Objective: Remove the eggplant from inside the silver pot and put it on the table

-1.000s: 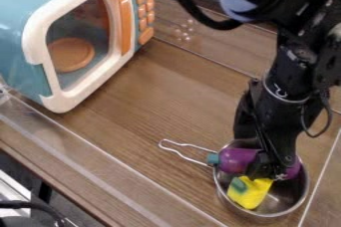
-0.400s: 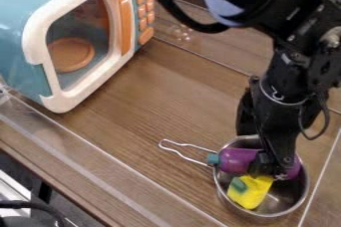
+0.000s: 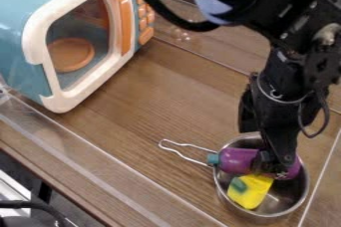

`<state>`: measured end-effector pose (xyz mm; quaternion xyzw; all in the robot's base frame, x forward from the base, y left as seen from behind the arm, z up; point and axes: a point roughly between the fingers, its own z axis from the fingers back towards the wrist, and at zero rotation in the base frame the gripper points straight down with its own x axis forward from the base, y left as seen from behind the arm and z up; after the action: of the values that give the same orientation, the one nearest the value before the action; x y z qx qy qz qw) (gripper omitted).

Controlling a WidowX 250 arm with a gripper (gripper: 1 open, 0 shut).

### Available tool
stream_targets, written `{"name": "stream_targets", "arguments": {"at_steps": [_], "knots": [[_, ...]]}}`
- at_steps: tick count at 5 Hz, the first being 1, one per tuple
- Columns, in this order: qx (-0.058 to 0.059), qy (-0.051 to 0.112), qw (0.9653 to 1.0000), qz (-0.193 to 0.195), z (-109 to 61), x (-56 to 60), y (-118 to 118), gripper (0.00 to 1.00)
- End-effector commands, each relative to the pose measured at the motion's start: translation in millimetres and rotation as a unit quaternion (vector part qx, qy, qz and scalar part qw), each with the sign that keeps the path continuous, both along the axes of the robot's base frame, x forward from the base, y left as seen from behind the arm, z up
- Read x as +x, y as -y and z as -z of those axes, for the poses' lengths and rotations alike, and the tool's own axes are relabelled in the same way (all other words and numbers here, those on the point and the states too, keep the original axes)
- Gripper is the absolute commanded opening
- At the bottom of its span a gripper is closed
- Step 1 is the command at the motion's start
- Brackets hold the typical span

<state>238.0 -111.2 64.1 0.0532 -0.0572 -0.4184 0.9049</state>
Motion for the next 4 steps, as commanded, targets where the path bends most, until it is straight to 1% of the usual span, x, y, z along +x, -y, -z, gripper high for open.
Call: {"name": "stream_targets", "arguments": {"at_steps": [1,3,4], "knots": [[-0.017,0.026,0.9995,0.004,-10.6,0.2,4.2,1.0],[-0.032,0.033,0.9989,-0.008,-12.9,-1.2,4.5,1.0],[-0.038,0.033,0.9987,-0.013,-13.6,-0.9,4.6,1.0]]}}
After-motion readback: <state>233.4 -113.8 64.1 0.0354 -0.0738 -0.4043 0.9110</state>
